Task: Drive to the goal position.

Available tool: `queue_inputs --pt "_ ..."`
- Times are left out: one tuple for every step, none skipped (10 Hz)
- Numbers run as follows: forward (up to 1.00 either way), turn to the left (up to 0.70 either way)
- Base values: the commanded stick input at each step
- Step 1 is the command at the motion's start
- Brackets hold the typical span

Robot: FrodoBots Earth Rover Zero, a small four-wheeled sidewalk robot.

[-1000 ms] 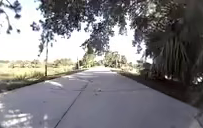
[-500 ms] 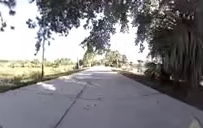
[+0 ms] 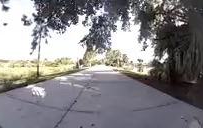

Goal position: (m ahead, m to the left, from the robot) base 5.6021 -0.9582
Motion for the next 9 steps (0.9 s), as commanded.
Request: queue_inputs --pt "0.85 0.0" --pt "0.85 0.0" --pt "0.85 0.0" --pt "0.85 0.0" --pt "0.85 0.0" --pt "0.85 0.0" --pt "0.85 0.0" --pt "0.85 0.0" --pt "0.85 0.0"
